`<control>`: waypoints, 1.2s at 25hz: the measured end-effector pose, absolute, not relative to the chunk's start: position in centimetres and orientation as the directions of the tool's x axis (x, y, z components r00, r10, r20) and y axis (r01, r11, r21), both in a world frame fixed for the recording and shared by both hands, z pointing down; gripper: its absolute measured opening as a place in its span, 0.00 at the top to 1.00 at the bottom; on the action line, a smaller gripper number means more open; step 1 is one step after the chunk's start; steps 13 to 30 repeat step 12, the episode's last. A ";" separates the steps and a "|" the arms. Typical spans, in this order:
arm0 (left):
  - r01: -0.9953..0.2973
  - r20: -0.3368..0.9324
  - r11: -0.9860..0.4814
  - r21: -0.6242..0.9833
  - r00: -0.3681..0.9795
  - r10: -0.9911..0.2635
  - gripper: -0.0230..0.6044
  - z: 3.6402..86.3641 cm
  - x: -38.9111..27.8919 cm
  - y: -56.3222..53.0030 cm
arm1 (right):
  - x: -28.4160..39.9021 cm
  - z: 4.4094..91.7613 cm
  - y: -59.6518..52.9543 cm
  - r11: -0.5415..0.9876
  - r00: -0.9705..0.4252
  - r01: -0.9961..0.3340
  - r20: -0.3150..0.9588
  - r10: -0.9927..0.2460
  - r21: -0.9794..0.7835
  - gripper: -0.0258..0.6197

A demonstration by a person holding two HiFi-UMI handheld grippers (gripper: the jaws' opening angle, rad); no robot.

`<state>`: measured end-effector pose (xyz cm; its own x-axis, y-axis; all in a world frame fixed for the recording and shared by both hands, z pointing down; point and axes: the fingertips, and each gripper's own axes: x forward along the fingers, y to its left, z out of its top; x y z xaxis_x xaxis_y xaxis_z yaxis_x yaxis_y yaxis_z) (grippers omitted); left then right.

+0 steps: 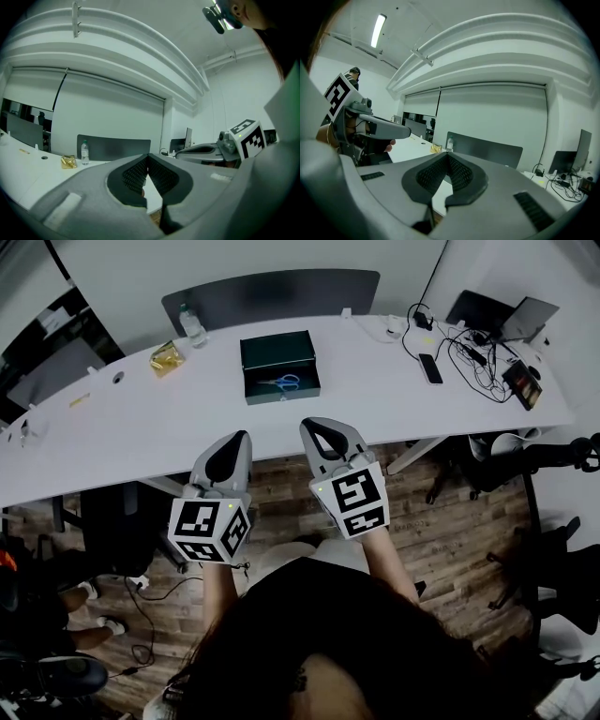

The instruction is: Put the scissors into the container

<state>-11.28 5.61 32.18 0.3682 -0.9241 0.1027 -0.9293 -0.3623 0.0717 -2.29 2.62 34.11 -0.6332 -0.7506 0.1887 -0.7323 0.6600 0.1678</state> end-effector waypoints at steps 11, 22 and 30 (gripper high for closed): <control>-0.934 0.109 -0.347 0.079 0.354 -0.929 0.94 32.3 -8.9 5.8 | 0.0 34.3 3.5 0.682 -0.650 -0.710 0.210 -0.730 0.174 0.95; -0.935 0.109 -0.347 0.081 0.354 -0.929 0.94 32.2 -8.5 5.9 | 0.3 34.2 3.6 0.685 -0.652 -0.707 0.211 -0.728 0.176 0.95; -0.935 0.109 -0.347 0.081 0.354 -0.929 0.94 32.2 -8.5 5.9 | 0.3 34.2 3.6 0.685 -0.652 -0.707 0.211 -0.728 0.176 0.95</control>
